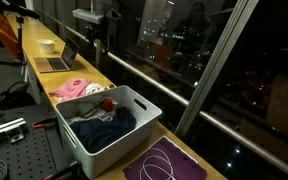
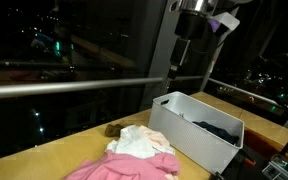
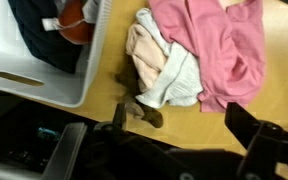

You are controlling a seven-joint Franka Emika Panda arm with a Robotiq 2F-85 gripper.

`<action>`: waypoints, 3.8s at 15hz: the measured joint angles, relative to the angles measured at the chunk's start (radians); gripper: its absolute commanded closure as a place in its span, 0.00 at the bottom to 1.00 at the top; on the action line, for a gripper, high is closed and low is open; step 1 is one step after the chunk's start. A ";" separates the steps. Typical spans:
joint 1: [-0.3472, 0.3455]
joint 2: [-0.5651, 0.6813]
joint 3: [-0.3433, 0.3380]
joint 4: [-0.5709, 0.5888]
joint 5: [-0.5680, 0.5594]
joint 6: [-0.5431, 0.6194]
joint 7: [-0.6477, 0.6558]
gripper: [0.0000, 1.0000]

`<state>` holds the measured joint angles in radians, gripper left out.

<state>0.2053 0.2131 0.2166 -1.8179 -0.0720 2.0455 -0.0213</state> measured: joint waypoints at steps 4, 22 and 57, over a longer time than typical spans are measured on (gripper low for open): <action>-0.100 -0.065 -0.078 -0.125 0.001 0.076 -0.096 0.00; -0.216 0.143 -0.177 -0.465 0.000 0.519 -0.216 0.00; -0.323 -0.185 -0.153 -0.473 0.175 0.265 -0.285 1.00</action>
<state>-0.1181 0.0285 0.0640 -2.2908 0.1028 2.3110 -0.3062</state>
